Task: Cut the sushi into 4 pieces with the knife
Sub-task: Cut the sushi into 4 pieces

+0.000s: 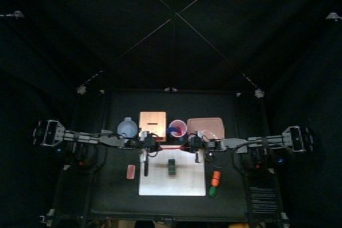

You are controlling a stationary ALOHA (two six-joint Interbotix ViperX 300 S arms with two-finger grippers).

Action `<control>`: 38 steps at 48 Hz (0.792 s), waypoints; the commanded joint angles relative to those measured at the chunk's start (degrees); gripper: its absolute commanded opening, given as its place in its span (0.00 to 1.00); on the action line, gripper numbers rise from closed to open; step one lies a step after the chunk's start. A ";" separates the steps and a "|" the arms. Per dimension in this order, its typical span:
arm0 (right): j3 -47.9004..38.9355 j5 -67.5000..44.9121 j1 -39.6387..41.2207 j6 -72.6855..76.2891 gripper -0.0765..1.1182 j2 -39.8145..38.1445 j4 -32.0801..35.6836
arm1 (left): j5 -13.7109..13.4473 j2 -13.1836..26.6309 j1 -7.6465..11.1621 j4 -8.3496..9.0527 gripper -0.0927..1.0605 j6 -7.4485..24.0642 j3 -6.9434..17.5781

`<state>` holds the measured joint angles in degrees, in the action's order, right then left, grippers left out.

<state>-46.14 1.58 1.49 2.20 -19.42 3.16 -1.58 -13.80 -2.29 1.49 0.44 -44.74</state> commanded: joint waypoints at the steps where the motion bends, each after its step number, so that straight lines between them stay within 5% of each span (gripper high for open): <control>1: 2.55 2.72 -0.26 0.09 0.29 0.44 -2.20 | 0.62 -0.09 0.09 0.09 0.34 -0.35 0.26; 21: 9.32 17.05 -2.02 -0.09 0.29 7.38 -3.96 | 5.19 3.34 3.78 -2.20 0.34 -0.53 -1.58; 38: 9.67 19.16 -2.11 0.09 0.29 10.02 -3.96 | 5.89 7.29 7.03 -3.52 0.33 -0.62 -0.79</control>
<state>-37.27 20.48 -0.70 2.37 -8.70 -0.79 3.52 -6.86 4.13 -1.67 -0.18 -47.02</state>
